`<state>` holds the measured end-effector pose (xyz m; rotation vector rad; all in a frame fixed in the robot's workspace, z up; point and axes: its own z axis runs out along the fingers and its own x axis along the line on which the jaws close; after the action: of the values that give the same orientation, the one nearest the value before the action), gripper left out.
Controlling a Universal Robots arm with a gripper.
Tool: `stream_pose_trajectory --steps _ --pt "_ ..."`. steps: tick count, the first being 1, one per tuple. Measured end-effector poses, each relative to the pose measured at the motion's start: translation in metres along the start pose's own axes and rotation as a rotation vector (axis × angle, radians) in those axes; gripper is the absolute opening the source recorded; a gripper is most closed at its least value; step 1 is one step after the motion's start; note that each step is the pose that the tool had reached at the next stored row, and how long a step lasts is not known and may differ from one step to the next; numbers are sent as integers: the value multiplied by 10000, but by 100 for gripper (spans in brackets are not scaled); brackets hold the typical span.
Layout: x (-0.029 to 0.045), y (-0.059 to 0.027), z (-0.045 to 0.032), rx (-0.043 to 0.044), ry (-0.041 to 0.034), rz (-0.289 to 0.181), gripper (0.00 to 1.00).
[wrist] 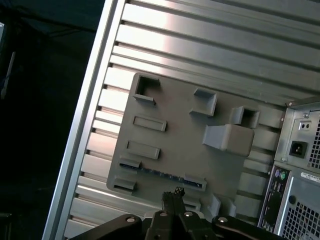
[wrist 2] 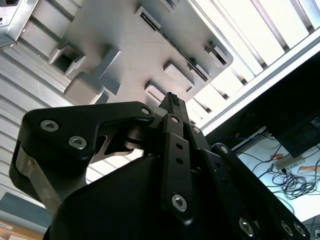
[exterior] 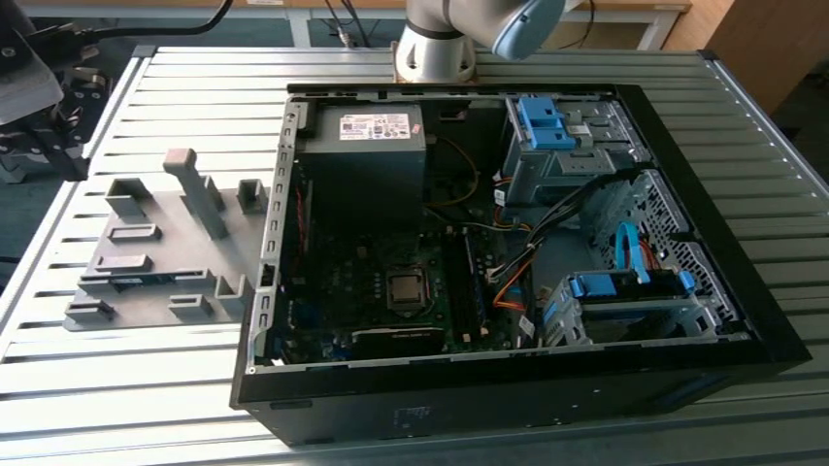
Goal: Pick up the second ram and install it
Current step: 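Pick up the second ram and move it above second insertion slot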
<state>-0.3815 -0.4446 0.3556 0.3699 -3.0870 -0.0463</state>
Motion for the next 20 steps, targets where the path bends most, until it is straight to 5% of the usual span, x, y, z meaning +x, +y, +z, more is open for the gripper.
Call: stream_pose_trajectory --steps 20 --pt "10 -1 3 37 43 -1305 11"
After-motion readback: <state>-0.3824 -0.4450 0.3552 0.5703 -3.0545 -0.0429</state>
